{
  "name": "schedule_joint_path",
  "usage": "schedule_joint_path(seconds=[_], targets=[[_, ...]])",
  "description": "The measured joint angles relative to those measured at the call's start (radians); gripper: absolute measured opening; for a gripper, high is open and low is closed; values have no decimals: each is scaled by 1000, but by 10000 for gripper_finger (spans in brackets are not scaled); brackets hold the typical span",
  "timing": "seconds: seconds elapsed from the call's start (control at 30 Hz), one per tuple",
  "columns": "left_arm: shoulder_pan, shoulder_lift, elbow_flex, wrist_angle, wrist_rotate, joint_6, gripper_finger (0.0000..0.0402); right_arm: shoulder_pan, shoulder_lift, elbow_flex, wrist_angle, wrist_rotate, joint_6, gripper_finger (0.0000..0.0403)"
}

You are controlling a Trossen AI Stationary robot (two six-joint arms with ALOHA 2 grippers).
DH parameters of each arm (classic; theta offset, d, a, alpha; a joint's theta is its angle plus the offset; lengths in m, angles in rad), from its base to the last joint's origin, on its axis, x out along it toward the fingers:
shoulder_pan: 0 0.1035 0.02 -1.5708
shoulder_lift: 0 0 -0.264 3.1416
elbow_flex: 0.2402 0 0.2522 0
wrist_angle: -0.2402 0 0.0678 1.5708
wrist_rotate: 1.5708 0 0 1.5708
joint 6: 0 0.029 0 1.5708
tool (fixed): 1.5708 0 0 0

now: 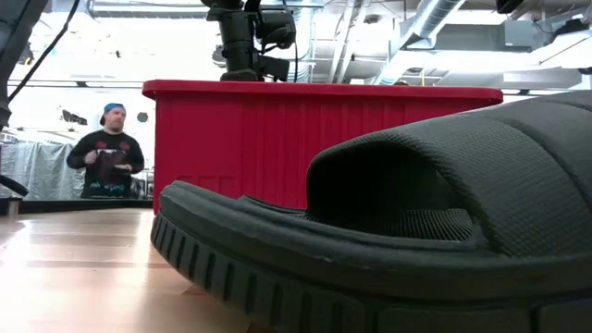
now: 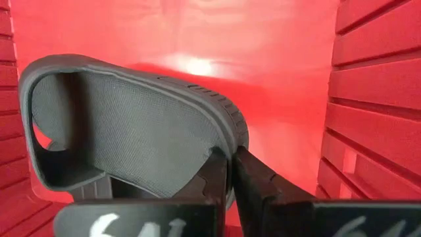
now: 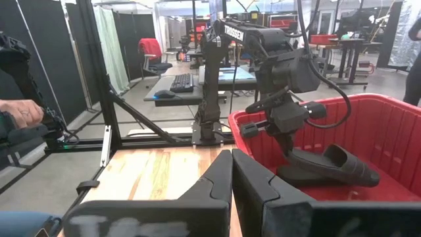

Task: Pick and place slides into bin
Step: Put the top black slipper into the red bin

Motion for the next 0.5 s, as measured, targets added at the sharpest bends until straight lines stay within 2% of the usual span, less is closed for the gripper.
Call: schedule_joint_path(seconds=[0.5], targets=[[-1,0,0,22,0,9,0,0,0,0,0,0,0,0]])
